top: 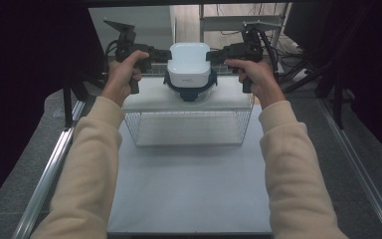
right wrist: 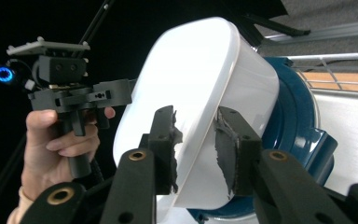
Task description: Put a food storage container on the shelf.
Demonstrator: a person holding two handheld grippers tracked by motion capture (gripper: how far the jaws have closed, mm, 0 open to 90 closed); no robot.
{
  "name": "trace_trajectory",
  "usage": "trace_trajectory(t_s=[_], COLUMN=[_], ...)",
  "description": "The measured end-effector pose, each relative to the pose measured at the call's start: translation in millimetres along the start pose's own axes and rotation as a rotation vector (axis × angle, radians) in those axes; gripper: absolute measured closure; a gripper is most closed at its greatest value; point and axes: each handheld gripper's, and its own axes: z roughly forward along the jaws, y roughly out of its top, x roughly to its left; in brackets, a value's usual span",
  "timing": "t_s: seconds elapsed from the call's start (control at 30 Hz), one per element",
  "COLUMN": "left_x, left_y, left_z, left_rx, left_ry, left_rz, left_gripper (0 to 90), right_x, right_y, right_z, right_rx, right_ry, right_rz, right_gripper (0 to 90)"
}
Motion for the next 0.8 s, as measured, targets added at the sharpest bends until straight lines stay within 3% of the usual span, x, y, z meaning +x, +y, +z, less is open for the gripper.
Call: trace_trajectory(t_s=[0.07, 0.2, 0.27, 0.37, 0.47, 0.63, 0.8], left_x=[3.3, 3.7, 2.0, -3.9, -13.0, -23.9, -21.5], left_y=[-0.2, -3.2, -5.7, -12.0, -23.2, -53.7, -93.5], left_z=[1.4, 2.5, 3.7, -1.2, -13.8, -35.5, -55.6], left_rx=[-0.013, -0.014, -0.012, -0.065, -0.108, -0.108, -0.099], left_ry=[-0.006, -0.003, 0.017, 0.054, 0.081, 0.138, 0.171], left_rz=[-0.006, 0.011, 0.039, 0.101, 0.188, 0.331, 0.411], left_gripper=[72.4, 68.5, 57.5, 41.4, 31.8, 28.5, 25.8], right_x=[-4.2, -7.9, -7.9, -2.3, 10.0, 19.8, 21.7], right_y=[0.2, -1.2, -3.5, -8.1, -16.4, -34.2, -67.6], right_z=[3.4, 5.4, 6.4, 2.2, -12.5, -36.8, -59.1], right_rx=[0.000, -0.029, -0.032, -0.078, -0.132, -0.136, -0.125], right_ry=[0.001, 0.023, 0.043, 0.055, 0.012, -0.008, -0.066], right_rz=[0.024, 0.019, 0.018, -0.007, -0.116, -0.238, -0.372], right_gripper=[65.2, 63.5, 51.6, 39.7, 33.3, 29.4, 26.2])
